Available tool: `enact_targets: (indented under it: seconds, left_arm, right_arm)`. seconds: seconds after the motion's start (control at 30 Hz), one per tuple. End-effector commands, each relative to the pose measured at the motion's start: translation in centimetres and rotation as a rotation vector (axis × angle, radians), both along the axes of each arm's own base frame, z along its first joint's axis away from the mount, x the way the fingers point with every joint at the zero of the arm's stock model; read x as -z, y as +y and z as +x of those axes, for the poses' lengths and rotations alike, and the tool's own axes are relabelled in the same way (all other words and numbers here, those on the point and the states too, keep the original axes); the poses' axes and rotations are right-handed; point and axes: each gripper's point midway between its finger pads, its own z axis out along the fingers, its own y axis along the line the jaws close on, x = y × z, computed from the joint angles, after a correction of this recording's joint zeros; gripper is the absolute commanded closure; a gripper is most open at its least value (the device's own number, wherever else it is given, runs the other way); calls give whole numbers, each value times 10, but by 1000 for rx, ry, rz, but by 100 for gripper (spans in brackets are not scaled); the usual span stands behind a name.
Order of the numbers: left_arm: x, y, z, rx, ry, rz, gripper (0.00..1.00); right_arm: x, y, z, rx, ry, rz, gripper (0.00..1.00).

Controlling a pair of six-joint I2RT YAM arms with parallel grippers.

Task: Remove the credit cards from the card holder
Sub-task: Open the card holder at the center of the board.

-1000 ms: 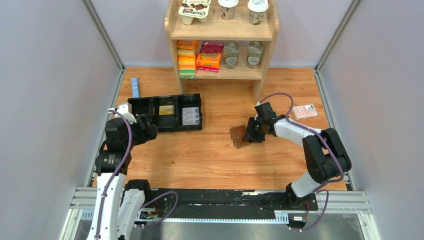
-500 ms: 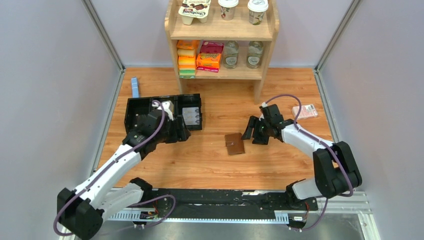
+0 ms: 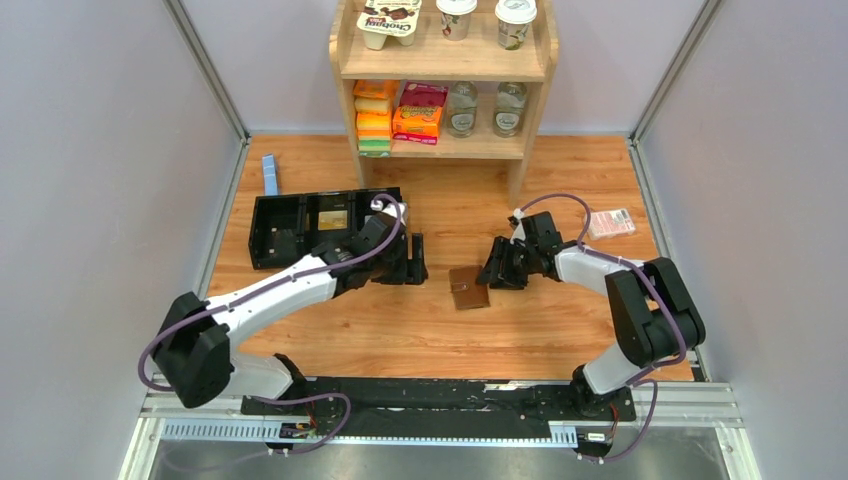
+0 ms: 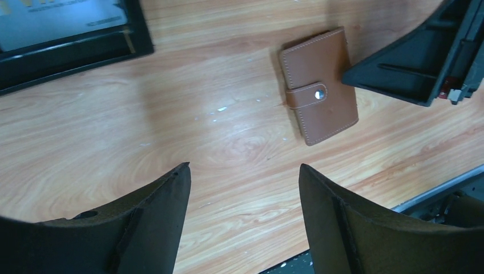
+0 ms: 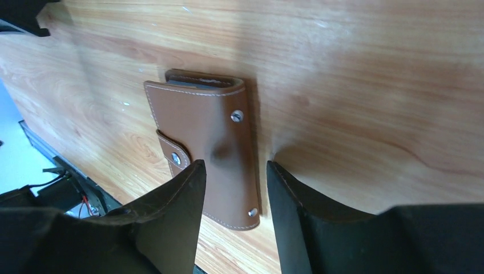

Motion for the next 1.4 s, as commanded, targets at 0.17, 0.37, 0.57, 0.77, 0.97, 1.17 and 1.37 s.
enact_targets:
  seconds: [0.17, 0.37, 0.57, 0.77, 0.97, 1.17, 1.37]
  left_arm:
    - [-7, -48, 10, 64, 5, -7, 26]
    - [1, -67, 10, 89, 35, 8, 27]
    - [17, -83, 8, 98, 76, 83, 27]
    - [24, -97, 6, 100, 76, 117, 29]
    - [38, -99, 4, 113, 86, 181, 32]
    - [46, -111, 6, 150, 76, 237, 39]
    - [51, -123, 9, 194, 51, 292, 48]
  right_arm:
    - [16, 5, 0, -40, -30, 24, 51]
    - [24, -3, -3, 3, -24, -21, 59]
    - [22, -3, -9, 78, -20, -11, 78]
    - [9, -5, -8, 169, -68, -6, 95]
    - [10, -6, -13, 192, -80, -16, 100]
    - [13, -2, -11, 189, -92, -8, 100]
    - [17, 0, -12, 181, -84, -13, 100]
